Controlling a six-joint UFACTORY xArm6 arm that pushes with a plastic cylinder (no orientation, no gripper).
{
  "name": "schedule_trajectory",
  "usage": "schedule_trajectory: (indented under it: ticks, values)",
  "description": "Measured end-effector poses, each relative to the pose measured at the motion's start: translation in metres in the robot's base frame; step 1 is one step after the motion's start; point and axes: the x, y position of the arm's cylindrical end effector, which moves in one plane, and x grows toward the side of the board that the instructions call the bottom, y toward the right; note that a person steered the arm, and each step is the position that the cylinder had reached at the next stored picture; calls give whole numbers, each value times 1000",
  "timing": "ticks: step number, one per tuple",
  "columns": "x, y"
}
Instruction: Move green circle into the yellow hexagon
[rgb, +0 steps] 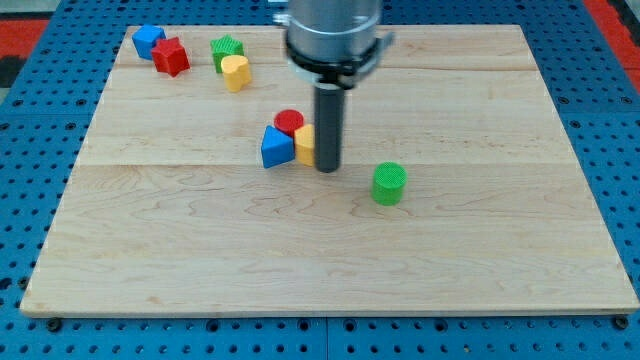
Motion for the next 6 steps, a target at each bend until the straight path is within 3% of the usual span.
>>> schedule_trajectory:
  ticks: [2, 3, 5, 6]
  values:
    - [-13, 145]
    - [58, 164]
    - [-5, 6]
    - [0, 88]
